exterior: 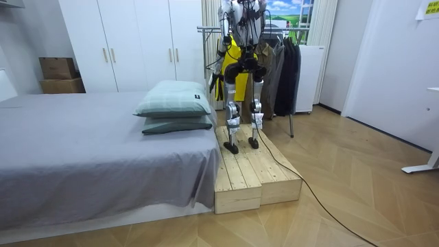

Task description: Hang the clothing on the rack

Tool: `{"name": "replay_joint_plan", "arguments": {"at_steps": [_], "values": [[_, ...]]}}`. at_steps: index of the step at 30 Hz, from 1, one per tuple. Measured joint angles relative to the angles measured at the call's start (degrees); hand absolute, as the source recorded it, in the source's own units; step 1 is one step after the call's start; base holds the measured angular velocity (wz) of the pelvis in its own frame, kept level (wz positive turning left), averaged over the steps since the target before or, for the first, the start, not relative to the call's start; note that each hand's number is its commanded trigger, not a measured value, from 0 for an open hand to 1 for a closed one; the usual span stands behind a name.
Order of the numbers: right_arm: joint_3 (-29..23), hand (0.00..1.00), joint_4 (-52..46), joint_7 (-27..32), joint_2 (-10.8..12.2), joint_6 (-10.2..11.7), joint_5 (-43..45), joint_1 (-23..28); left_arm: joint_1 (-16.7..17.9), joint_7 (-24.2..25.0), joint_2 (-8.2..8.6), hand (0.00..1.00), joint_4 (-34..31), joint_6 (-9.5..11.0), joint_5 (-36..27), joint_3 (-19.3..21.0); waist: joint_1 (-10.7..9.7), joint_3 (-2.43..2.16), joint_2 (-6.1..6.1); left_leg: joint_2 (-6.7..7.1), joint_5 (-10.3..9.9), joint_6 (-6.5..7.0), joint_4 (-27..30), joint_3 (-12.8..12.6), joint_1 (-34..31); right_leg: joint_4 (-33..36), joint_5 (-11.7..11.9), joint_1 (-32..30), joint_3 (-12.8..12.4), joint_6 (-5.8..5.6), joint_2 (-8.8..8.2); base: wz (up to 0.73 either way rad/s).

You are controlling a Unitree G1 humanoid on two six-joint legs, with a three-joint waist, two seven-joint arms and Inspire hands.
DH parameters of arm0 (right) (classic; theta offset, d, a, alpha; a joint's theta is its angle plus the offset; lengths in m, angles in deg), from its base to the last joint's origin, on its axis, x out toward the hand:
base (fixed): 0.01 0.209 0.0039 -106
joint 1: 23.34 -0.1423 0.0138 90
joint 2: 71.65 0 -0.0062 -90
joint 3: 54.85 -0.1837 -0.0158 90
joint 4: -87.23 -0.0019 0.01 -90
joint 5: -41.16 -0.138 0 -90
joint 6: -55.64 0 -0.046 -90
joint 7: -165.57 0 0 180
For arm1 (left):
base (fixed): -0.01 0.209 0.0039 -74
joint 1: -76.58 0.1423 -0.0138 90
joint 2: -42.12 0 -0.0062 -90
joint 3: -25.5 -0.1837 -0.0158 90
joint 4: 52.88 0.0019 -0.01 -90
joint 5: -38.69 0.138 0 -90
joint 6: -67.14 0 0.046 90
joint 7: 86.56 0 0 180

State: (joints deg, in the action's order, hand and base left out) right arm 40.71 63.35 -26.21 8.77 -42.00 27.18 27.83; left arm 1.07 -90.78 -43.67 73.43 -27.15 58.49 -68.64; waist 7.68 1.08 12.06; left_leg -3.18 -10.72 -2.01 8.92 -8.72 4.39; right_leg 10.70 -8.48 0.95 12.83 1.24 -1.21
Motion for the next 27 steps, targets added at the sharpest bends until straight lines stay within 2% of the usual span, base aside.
{"name": "replay_joint_plan", "arguments": {"at_steps": [5, 12, 17, 24, 27], "values": [[-0.03, 1.0, 3.4, -0.15, -0.33, 0.0, -0.23, -0.64, -0.11, -0.03, -0.89, 0.0, -0.45, 0.01, 0.05, -0.09, 0.15, 0.06, 0.38, 0.02, 0.0, 0.0, 0.5, 0.92, -0.77, -0.05, 0.02, -0.05, 1.24, 0.04, -0.16, 0.08], [0.15, 1.0, 5.12, 1.3, -0.58, 0.01, -0.43, -1.09, 0.38, -0.19, -2.58, 0.0, -2.84, -0.16, 0.17, -0.65, 0.7, 0.08, 0.4, 0.01, 0.0, 0.0, 0.52, 1.02, -0.9, -0.07, 0.03, -0.05, 1.36, 0.04, -0.17, 0.01], [2.45, 1.0, 5.7, 1.81, -0.58, 0.16, -4.75, -1.08, 0.56, -0.45, -4.12, 0.0, -3.67, -0.69, 0.15, -1.89, 0.72, 0.22, 0.22, 0.01, 0.0, 0.0, 0.58, 1.02, -1.06, -0.08, 0.05, 0.07, 1.36, 0.08, -0.13, 0.0], [4.49, 1.0, 5.71, 1.78, -0.58, 0.55, -8.79, -1.08, 0.63, -0.6, -4.28, 0.0, -4.71, -1.74, 0.19, -2.82, 1.08, 0.4, -0.03, -0.03, -0.02, -0.03, 0.57, 1.28, -1.84, -0.12, 0.07, -0.44, 1.59, 0.11, -0.04, 0.02], [4.55, 1.0, 5.84, 1.63, -0.57, 0.59, -10.27, -0.98, 0.31, -0.6, -4.28, 0.0, -5.06, -1.88, 0.31, -2.94, 1.86, 0.43, -0.07, -0.04, -0.02, -0.03, 0.57, 1.28, -2.03, -0.14, 0.07, -0.7, 1.6, 0.11, -0.02, 0.0]]}}
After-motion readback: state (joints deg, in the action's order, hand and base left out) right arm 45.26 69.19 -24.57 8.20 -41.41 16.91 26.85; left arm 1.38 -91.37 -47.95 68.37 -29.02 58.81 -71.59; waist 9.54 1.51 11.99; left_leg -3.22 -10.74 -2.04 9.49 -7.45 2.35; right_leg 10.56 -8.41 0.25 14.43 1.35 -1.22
